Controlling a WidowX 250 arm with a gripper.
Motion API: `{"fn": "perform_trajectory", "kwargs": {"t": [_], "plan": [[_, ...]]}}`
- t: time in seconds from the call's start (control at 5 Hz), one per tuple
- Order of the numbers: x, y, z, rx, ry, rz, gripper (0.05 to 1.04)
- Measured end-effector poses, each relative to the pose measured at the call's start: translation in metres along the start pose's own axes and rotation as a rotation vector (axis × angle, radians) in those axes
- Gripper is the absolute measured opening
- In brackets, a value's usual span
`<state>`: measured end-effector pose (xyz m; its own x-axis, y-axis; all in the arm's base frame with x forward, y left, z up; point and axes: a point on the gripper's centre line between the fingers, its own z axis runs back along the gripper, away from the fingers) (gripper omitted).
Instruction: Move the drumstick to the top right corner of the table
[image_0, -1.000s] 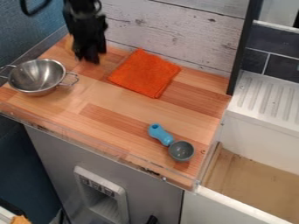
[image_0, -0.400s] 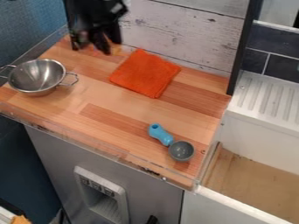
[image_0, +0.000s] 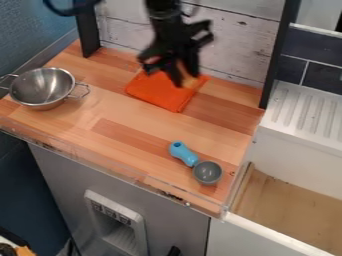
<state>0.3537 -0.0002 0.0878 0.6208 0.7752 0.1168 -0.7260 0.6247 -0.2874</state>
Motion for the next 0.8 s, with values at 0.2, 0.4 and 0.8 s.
{"fn": "perform_trajectory", "kwargs": {"t": [0.2,0.4,0.8], "plan": [[-0.02,-0.012,-0.021,0.022,0.013,-0.071,0.314],[-0.031,-0.012,-0.039,0.048,0.019,-0.113,0.314],[-0.037,-0.017,-0.08,0.092,0.073,-0.124,0.314]]}}
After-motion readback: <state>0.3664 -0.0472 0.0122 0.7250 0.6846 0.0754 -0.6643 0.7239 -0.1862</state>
